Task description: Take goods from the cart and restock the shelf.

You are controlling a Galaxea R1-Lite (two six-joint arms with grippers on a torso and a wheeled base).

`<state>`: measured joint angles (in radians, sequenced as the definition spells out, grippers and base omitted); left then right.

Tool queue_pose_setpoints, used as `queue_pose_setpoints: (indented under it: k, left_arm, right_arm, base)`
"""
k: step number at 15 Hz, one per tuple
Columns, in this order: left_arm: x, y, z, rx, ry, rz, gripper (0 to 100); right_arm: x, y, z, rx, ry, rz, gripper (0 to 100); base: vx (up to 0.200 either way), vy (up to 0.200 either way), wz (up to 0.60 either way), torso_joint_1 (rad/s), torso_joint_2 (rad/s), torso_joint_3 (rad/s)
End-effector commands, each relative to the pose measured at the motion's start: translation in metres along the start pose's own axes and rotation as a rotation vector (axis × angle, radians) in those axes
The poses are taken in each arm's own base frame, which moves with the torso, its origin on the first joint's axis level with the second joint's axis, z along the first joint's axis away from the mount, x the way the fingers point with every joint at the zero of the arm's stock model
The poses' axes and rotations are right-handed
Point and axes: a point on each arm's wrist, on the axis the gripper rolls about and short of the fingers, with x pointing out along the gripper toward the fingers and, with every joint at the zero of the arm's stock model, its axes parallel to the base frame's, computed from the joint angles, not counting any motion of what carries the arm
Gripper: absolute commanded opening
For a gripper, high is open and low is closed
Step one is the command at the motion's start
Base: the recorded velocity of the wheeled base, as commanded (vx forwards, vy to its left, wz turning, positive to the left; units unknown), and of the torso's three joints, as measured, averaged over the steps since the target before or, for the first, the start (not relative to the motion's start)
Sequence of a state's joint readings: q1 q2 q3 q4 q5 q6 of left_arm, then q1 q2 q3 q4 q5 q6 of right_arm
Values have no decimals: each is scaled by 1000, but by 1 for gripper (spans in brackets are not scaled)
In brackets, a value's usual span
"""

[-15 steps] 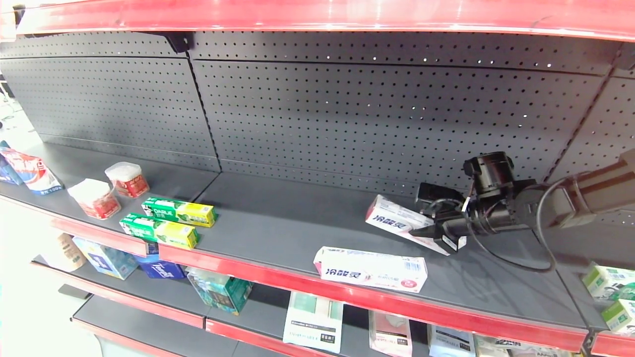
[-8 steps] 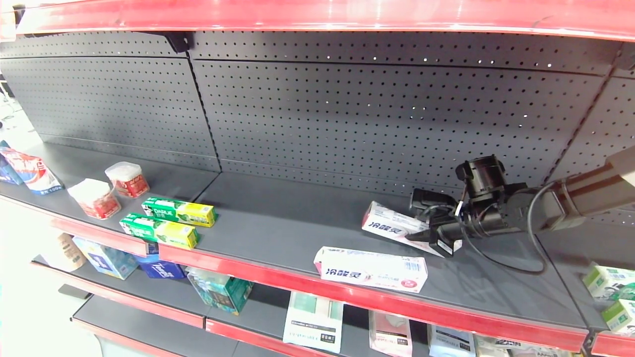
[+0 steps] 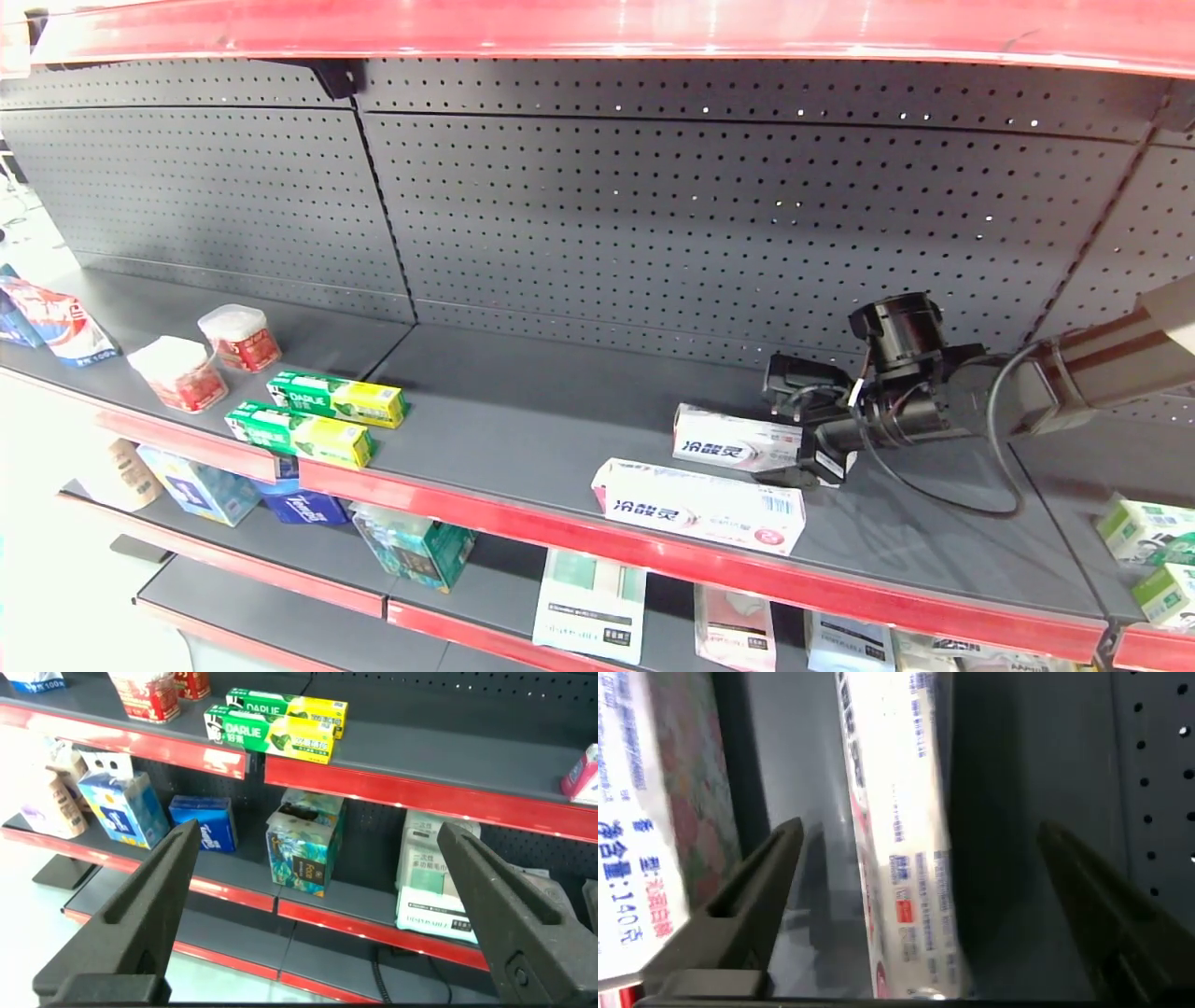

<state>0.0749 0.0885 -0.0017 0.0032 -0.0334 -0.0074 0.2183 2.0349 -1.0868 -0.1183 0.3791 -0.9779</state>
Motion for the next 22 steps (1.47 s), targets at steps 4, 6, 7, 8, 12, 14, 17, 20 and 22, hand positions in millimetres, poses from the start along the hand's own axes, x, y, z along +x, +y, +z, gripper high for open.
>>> queue_pose_setpoints:
  k: [4, 6, 7, 8, 12, 14, 17, 20, 22]
  left_arm:
    - [0, 0, 0, 0, 2, 0, 100]
    - [0, 0, 0, 0, 2, 1, 100]
    - [0, 0, 0, 0, 2, 0, 100]
    - [0, 0, 0, 0, 4, 0, 100]
    - [0, 0, 0, 0, 2, 1, 100]
    - [0, 0, 0, 0, 2, 0, 100]
    - [0, 0, 0, 0, 2, 0, 100]
    - [0, 0, 0, 0, 2, 0, 100]
    - [0, 0, 0, 0, 2, 0, 100]
  right_arm:
    - [-27, -18, -6, 65, 20, -107, 100]
    - [-43, -25, -20, 117, 39, -146, 100]
    - [-49, -24, -26, 135, 45, -154, 100]
    - [-51, -24, -28, 140, 45, -154, 100]
    - [-84, -16, -51, 269, -19, -141, 100]
    - [-88, -15, -49, 285, -41, -135, 100]
    - [-100, -13, -49, 541, -26, -194, 100]
    - [-108, -20, -60, 588, 6, -287, 100]
    - [-113, -24, -75, 621, 39, -335, 100]
  base:
    - [0, 0, 0, 0, 0, 0]
    - [0, 0, 0, 0, 0, 0]
    - [0, 0, 0, 0, 0, 0]
    - [0, 0, 0, 0, 0, 0]
    - [0, 0, 0, 0, 0, 0]
    - [0, 0, 0, 0, 0, 0]
    - [0, 0, 0, 0, 0, 0]
    - [0, 0, 0, 0, 0, 0]
    - [0, 0, 0, 0, 0, 0]
